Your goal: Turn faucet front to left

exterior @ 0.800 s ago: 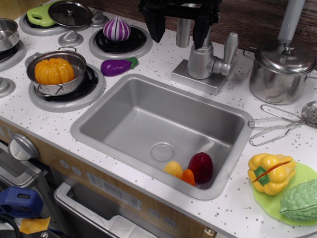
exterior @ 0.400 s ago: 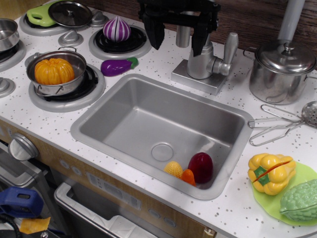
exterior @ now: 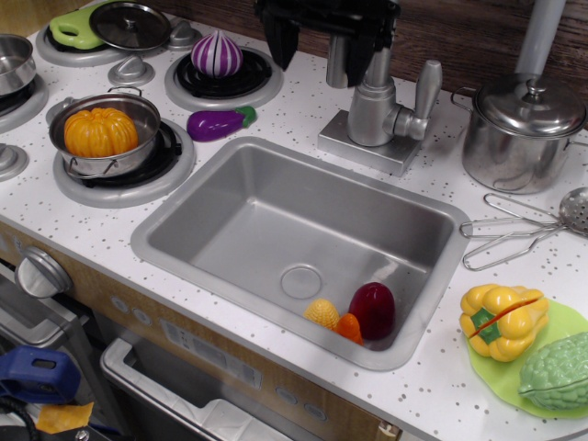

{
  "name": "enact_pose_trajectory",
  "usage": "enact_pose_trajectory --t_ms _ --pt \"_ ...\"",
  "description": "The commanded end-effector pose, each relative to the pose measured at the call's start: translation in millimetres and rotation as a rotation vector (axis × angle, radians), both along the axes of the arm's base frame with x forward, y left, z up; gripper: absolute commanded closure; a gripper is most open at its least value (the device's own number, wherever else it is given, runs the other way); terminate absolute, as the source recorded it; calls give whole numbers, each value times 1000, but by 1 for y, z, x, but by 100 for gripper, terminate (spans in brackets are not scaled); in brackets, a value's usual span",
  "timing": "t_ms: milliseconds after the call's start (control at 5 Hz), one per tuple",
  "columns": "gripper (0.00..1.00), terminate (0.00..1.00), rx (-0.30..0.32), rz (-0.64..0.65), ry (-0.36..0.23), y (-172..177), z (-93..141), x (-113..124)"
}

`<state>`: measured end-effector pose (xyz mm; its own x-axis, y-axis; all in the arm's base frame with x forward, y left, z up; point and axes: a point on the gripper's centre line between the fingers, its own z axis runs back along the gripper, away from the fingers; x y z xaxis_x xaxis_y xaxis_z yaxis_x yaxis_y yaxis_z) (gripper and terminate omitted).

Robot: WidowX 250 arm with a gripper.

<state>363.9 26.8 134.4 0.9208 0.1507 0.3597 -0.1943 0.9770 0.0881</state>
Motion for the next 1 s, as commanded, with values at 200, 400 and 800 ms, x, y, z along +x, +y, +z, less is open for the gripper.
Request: enact_pose_trajectory --t_ms 200,400,800 --pt "100 0 56 5 -150 4 24 22" --pt "100 0 54 -2 -155 4 23 24" --pt "100 0 99 -76 -144 32 18 26"
